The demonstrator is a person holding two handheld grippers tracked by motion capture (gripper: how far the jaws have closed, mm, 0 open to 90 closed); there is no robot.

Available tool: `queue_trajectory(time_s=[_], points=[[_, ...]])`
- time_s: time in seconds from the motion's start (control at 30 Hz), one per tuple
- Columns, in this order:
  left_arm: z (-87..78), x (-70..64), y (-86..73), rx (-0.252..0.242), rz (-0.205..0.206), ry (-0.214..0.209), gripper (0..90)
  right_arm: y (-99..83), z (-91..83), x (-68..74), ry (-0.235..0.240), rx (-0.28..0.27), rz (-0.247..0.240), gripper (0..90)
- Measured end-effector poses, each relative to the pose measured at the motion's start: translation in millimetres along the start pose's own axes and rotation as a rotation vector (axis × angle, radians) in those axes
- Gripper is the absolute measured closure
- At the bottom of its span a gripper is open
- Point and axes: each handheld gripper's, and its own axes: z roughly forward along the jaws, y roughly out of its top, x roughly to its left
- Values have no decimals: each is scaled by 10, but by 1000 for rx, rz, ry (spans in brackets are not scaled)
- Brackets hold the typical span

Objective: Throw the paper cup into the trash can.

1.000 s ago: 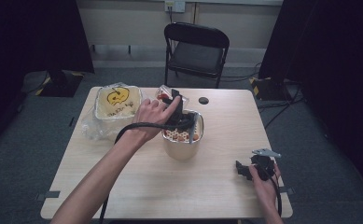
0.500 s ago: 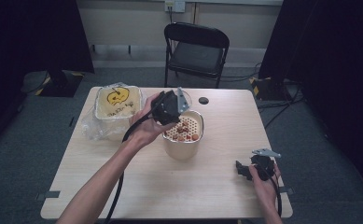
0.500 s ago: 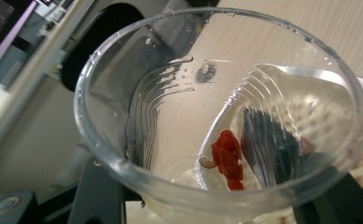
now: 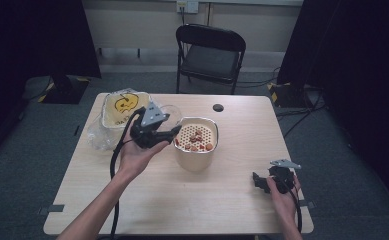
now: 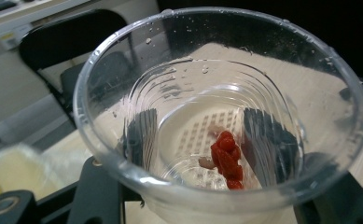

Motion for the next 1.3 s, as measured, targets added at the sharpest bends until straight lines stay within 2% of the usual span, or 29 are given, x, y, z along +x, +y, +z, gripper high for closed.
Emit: queue_trajectory(time_s=[0.03,0.13,0.17,0.2,0.27,0.3,0.37,0.43,0.47,0.5,0.53,0.63,0.7,0.77,0.9,0.93,1.03,1.1,1.17,1.2,1.23,1.3], points=[[0,0,0,0,0,0,462,0,0,0,0,0,0,87],[-135,-15,-207,-11,-38,-21,461,-1,-1,1,-1,0,0,88],[-165,-6,-249,-10,-38,-25,461,-1,-1,1,-1,0,0,87],[-215,3,-323,-11,-61,-26,460,0,-1,1,-1,0,0,88],[-284,34,-427,3,-69,-25,460,0,0,1,-1,0,1,88],[-322,40,-510,4,-88,-13,460,0,-1,1,-1,0,1,87],[-355,56,-638,9,-121,-30,459,0,-1,1,-1,0,1,87],[-380,54,-856,37,-146,-33,457,0,0,1,-1,0,1,87],[-380,54,-856,37,-146,-33,456,0,0,1,-1,0,1,87],[-374,63,-1019,58,-173,-39,456,-1,-1,1,-2,0,1,88],[-374,63,-1019,58,-173,-39,455,-1,-1,1,-2,0,1,88],[-304,53,-1284,109,-190,-24,455,-1,-1,2,-2,0,1,87],[-212,78,-1490,146,-217,-10,454,0,-1,2,-2,0,1,87],[-181,88,-1551,150,-226,-3,454,0,-1,2,-2,0,1,87],[-119,89,-1653,159,-240,-18,452,0,0,1,-2,0,1,87],[-71,68,-1696,191,-223,-8,450,0,-1,1,-2,0,1,87],[-27,44,-1735,203,-226,-20,447,-1,-1,2,-2,0,1,87],[-9,23,-1756,200,-205,-8,447,-1,-1,2,-2,0,1,87],[-2,30,-1752,196,-211,-6,450,0,-1,2,-2,0,1,87],[-21,73,-1721,187,-235,8,452,0,-1,2,-2,0,1,87],[-21,73,-1721,187,-235,8,454,0,-1,2,-2,0,1,87],[-98,131,-1591,155,-237,18,457,0,0,2,-2,0,1,87]])
